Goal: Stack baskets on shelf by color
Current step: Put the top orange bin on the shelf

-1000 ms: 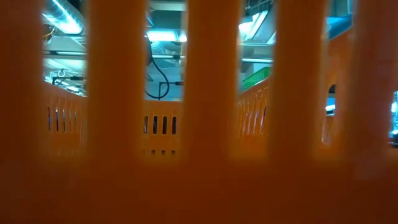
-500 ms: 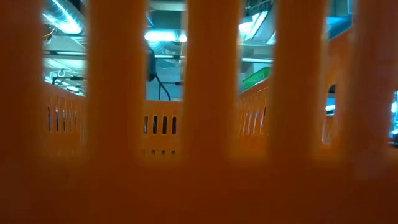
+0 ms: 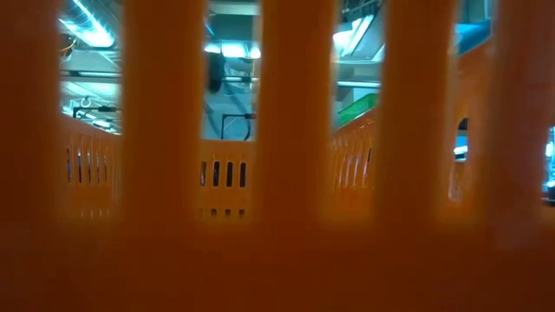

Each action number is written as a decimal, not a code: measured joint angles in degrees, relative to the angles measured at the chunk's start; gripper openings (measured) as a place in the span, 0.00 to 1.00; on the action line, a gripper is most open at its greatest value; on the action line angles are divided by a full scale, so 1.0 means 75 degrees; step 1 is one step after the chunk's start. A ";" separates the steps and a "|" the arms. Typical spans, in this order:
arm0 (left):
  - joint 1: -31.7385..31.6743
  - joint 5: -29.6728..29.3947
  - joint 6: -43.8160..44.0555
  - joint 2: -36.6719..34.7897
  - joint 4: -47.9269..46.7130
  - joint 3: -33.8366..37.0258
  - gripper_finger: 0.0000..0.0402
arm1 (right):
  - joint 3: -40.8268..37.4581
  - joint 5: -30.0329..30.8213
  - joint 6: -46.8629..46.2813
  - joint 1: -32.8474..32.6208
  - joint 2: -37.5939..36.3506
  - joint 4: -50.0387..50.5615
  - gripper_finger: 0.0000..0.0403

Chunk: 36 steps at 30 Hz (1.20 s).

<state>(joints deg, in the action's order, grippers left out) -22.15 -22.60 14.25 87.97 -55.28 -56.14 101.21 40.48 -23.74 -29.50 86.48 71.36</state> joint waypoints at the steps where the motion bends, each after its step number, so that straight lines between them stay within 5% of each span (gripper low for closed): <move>1: 0.0155 -0.0027 0.0013 -0.0102 -0.0245 -0.0233 0.00 | 0.0000 0.0001 0.0001 0.0000 0.0002 0.0031 0.00; 12: 0.2346 -0.0645 -0.0932 -0.0344 -0.1198 -0.3631 0.00 | -0.0003 -0.0108 -0.0009 -0.0419 -0.0169 0.0393 0.00; 18: 0.3105 -0.0945 -0.1813 -0.0133 -0.0584 -0.5203 0.00 | -0.0003 0.0696 -0.0727 -0.0753 -0.0485 0.0748 0.00; 24: 0.3042 -0.0917 -0.2981 0.0634 0.0251 -0.6347 0.00 | -0.0042 0.0742 -0.0814 -0.0801 -0.0504 0.0789 0.00; 36: 0.1913 0.1299 -0.3852 0.2860 0.0752 -0.8514 0.00 | -0.0055 0.0766 -0.1256 -0.0801 -0.0504 0.1176 0.00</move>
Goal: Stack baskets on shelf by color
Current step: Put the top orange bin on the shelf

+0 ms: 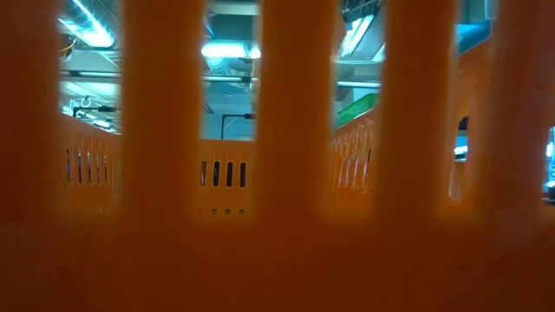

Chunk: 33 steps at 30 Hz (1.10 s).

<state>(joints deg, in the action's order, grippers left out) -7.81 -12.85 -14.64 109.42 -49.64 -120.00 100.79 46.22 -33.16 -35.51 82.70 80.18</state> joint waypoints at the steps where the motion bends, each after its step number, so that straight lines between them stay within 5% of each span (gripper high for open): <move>1: -0.0076 0.0083 -0.0007 0.0140 0.0046 -0.0067 0.00 | -0.0001 0.0025 -0.0088 0.0000 0.0000 0.0056 0.00; 21: -0.0735 0.0105 0.0101 0.1531 0.0115 -0.0138 0.00 | 0.0000 0.0102 -0.0381 0.0000 0.0000 0.0460 0.00; 33: -0.0907 0.0148 0.0727 0.1519 -0.0167 -0.0144 0.00 | 0.0000 0.1086 -0.0959 0.0003 0.0000 0.0875 0.00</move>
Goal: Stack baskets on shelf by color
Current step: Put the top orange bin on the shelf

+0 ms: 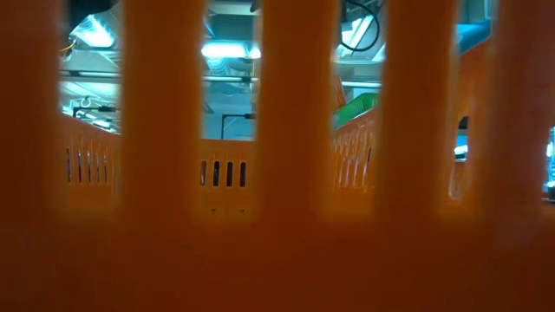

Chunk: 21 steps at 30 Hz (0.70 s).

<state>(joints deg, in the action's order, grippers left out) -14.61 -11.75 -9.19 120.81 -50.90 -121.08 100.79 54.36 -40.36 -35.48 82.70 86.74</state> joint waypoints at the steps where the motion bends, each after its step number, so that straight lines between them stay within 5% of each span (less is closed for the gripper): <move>1: -0.0003 0.0076 -0.0003 0.0000 -0.0003 0.0000 0.00 | 0.0000 0.0002 0.0000 0.0000 0.0000 0.0007 0.00; 21: 0.0006 -0.0117 -0.0029 0.0000 0.0059 0.0006 0.04 | 0.0000 0.0010 -0.0015 0.0000 0.0003 0.0061 0.00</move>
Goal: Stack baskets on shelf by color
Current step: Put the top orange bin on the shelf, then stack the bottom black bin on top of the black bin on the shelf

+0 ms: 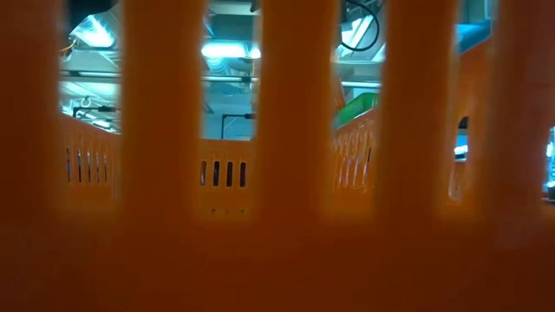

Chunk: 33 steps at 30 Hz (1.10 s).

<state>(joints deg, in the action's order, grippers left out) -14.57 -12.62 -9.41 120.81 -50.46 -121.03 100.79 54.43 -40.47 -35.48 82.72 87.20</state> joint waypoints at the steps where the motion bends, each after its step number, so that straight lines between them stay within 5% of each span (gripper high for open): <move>1: 0.0000 -0.0003 0.0002 0.0000 0.0000 0.0000 0.06 | 0.0000 0.0000 -0.0002 0.0000 0.0000 0.0000 0.00; 15: 0.0083 -0.0063 -0.0019 0.0000 0.0000 0.0003 0.13 | 0.0000 -0.0071 -0.0003 0.0000 0.0003 0.0005 0.00; 33: 0.1518 -0.0713 -0.0363 -0.1436 -0.1137 0.0000 0.14 | 0.0003 -0.1808 0.0145 -0.1247 0.0011 -0.0011 0.00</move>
<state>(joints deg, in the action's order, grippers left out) -3.18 -17.97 -12.13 110.05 -58.98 -121.03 100.82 40.88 -39.38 -44.83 82.80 87.11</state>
